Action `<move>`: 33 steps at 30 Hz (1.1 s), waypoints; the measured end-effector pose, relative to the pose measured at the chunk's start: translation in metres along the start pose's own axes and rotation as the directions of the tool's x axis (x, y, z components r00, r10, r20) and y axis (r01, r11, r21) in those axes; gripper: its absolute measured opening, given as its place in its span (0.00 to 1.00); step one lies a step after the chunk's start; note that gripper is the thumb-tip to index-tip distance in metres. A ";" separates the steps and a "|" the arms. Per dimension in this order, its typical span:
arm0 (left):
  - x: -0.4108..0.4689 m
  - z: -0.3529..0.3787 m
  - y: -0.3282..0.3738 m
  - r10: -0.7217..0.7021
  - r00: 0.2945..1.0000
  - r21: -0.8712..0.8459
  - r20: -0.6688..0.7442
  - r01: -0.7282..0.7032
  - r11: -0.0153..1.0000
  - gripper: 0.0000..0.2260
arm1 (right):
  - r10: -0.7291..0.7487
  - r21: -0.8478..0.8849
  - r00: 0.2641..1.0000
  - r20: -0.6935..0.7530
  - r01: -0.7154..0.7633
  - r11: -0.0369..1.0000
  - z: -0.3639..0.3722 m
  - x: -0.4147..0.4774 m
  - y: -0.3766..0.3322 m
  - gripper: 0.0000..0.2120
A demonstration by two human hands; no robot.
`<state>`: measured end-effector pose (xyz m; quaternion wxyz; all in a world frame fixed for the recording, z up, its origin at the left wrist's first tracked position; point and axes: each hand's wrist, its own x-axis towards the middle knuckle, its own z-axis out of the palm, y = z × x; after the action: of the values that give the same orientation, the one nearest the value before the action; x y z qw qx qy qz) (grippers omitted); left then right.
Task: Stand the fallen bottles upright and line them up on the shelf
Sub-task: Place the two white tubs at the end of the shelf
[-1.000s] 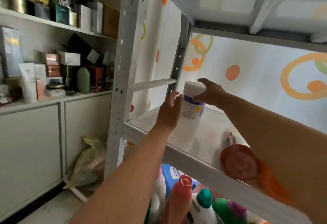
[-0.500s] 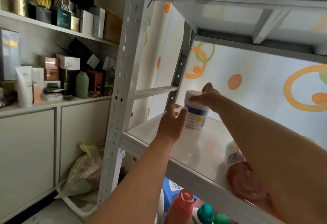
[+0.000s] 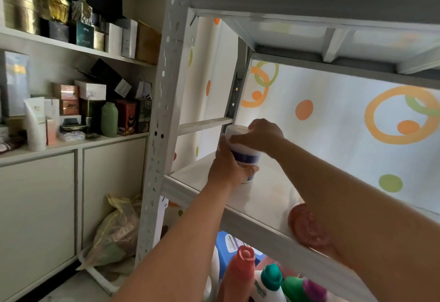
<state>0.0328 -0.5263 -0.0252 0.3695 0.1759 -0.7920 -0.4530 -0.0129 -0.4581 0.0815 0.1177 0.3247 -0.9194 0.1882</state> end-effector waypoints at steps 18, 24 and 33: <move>-0.057 -0.060 0.030 -0.085 0.987 0.161 0.133 0.063 0.985 0.40 | -0.116 0.044 0.993 0.013 0.115 0.992 -0.016 -0.071 -0.007 0.30; -0.056 -0.070 0.028 -0.131 0.983 0.117 0.131 0.116 0.986 0.43 | -0.130 0.162 0.991 0.025 0.124 0.979 -0.007 -0.076 -0.009 0.32; -0.053 -0.072 0.021 -0.139 0.982 0.149 0.126 0.120 0.982 0.43 | -0.122 0.200 0.993 0.004 0.119 0.973 0.003 -0.076 -0.013 0.31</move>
<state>0.1224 -0.5249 -0.0071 0.2711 0.2217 -0.8320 -0.4303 0.0528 -0.4265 0.0562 0.0883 0.3915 -0.8755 0.2690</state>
